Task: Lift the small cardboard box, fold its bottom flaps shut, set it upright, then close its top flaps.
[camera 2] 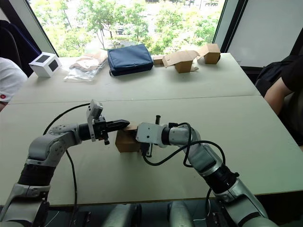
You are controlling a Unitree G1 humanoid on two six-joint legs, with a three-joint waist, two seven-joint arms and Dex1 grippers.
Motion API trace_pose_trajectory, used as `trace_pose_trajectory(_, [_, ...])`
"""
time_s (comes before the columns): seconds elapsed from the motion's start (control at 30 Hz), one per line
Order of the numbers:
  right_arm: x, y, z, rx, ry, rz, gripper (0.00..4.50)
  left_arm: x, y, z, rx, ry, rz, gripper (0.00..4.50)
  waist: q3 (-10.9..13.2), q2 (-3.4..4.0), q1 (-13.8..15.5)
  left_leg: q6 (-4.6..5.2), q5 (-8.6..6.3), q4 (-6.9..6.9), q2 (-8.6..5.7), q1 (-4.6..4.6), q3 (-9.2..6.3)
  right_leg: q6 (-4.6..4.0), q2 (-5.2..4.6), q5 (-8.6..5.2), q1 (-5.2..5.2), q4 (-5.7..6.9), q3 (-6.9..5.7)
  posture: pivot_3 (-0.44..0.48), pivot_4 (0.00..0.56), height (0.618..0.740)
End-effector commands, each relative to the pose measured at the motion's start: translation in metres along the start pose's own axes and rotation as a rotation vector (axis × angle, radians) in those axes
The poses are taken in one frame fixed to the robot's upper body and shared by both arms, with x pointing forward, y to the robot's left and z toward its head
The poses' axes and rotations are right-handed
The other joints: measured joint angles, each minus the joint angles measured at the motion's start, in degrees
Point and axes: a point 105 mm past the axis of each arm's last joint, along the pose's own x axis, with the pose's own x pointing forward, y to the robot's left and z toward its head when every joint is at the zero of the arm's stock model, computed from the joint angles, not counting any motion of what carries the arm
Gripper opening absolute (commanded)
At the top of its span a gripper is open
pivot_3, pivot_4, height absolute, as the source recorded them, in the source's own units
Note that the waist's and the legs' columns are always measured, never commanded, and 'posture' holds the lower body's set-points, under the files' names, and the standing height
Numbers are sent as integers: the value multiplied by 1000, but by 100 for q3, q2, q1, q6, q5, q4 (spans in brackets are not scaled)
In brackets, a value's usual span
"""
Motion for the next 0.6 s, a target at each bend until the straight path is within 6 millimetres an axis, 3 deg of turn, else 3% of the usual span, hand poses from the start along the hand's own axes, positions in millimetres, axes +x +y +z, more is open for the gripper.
trace_pose_trajectory(0.03, [-8, 2, 15, 72, -79, 17, 0, 1, -9, -3, 89, 53, -35, 95, 0, 0, 1, 0, 0, 0, 0, 0, 0, 0, 0, 0, 0, 0, 0, 0, 150, 740])
trace_pose_trajectory(0.27, [-23, 0, 16, 179, -111, 14, 0, -1, -6, -8, 180, 113, -26, 95, 0, 1, 4, 1, -1, -2, 0, 0, -1, 0, -1, 0, 2, -6, 0, 0, 150, 740])
trace_pose_trajectory(0.6, [-37, -33, 17, 261, -143, -136, 0, -15, -21, 32, 192, -9, -21, 95, 2, -1, -5, 1, -1, -5, 3, -2, -1, 0, -3, 0, -1, -8, 1, 0, 150, 740])
